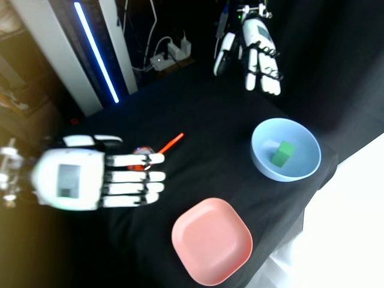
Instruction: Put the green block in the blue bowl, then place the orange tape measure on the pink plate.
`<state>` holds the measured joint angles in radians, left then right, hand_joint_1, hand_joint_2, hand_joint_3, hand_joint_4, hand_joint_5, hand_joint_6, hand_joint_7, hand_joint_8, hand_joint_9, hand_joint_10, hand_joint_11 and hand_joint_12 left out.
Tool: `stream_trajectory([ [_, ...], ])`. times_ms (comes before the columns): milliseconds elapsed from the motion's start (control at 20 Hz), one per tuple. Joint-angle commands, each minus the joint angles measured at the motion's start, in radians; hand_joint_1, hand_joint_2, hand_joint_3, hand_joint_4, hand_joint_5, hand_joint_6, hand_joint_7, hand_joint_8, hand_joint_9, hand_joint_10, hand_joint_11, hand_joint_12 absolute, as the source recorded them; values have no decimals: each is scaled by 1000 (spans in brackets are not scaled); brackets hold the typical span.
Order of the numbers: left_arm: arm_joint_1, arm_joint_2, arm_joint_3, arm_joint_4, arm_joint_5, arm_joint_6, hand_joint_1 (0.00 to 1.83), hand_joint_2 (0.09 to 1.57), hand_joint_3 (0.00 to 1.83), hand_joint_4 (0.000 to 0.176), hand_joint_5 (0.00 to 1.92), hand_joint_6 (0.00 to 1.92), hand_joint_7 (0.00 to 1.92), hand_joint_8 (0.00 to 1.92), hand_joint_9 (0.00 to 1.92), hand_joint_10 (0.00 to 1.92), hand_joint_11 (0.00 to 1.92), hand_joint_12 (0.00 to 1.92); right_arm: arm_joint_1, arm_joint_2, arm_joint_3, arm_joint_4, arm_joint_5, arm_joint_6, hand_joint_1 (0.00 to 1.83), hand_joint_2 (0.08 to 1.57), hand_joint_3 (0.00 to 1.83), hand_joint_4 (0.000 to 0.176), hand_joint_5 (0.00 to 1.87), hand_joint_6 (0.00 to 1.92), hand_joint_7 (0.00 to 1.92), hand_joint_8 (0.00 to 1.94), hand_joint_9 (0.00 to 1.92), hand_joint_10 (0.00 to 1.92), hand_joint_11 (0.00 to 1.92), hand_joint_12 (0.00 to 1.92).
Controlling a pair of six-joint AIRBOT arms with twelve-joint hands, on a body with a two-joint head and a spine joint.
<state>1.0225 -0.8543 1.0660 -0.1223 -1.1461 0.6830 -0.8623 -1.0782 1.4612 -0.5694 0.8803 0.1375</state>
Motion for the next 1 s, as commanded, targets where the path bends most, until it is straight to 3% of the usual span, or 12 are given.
stream_trajectory([
  [0, -6, 1, -2, -16, -122, -10, 793, 1005, 0, 82, 170, 6, 26, 8, 0, 0, 0, 0, 14, -5, 4, 35, 81, 11, 934, 1047, 0, 47, 624, 3, 551, 5, 467, 15, 40, 1017],
  [150, -6, -6, -1, -20, -115, -10, 783, 1003, 0, 79, 174, 4, 33, 6, 0, 0, 0, 0, 16, -11, 4, 26, 81, 11, 1023, 1018, 0, 0, 765, 17, 783, 43, 720, 71, 267, 1151],
  [200, -5, -7, -2, -20, -115, -12, 732, 1011, 0, 81, 169, 2, 40, 8, 0, 0, 0, 0, 16, -11, 4, 23, 79, 11, 1071, 1026, 0, 0, 817, 21, 857, 65, 786, 111, 323, 1226],
  [300, -1, -9, -2, -20, -117, -17, 735, 1012, 0, 83, 169, 1, 41, 6, 0, 0, 0, 0, 16, -11, 4, 19, 74, 11, 1139, 1025, 1, 0, 901, 4, 929, 215, 638, 897, 428, 1460],
  [350, 0, -10, -2, -20, -117, -20, 721, 1005, 0, 93, 171, 2, 43, 6, 0, 0, 0, 0, 16, -11, 4, 17, 70, 11, 1140, 1112, 0, 0, 994, 727, 900, 326, 558, 1158, 475, 1485],
  [400, 0, -11, -2, -20, -118, -21, 711, 1001, 0, 91, 182, 6, 56, 10, 0, 0, 0, 0, 16, -12, 4, 15, 67, 11, 1120, 1124, 0, 0, 960, 960, 850, 556, 590, 1196, 495, 1525],
  [500, 1, -12, -2, -20, -121, -25, 688, 998, 0, 101, 196, 9, 69, 12, 0, 0, 0, 0, 16, -16, 7, 12, 59, 11, 1134, 1121, 0, 0, 953, 1011, 710, 1078, 577, 1463, 546, 1747],
  [600, 1, -13, -2, -20, -124, -26, 702, 1000, 0, 102, 203, 9, 77, 12, 0, 0, 0, 0, 16, -20, 12, 12, 50, 11, 1208, 1167, 0, 0, 908, 940, 802, 1396, 603, 1541, 580, 1790],
  [650, 1, -13, -2, -20, -126, -28, 729, 993, 0, 107, 212, 10, 81, 9, 0, 0, 0, 0, 16, -23, 16, 12, 44, 11, 1213, 1173, 0, 0, 901, 970, 840, 1374, 760, 1366, 741, 1640],
  [800, 4, -14, -3, -20, -132, -32, 738, 995, 0, 94, 213, 8, 81, 7, 0, 0, 0, 0, 16, -29, 23, 12, 31, 11, 1224, 1170, 0, 0, 876, 983, 889, 1329, 893, 1308, 883, 1611],
  [900, 4, -14, -3, -20, -133, -33, 728, 1000, 0, 87, 222, 10, 95, 11, 0, 0, 0, 0, 16, -34, 29, 9, 22, 11, 1167, 1145, 1, 0, 921, 1033, 976, 1241, 1059, 1478, 1078, 1734],
  [950, 5, -14, -3, -20, -134, -34, 740, 1001, 0, 87, 226, 10, 99, 11, 0, 0, 0, 0, 16, -34, 30, 9, 22, 11, 1151, 1144, 1, 0, 928, 1054, 984, 1423, 1084, 1713, 1142, 1883],
])
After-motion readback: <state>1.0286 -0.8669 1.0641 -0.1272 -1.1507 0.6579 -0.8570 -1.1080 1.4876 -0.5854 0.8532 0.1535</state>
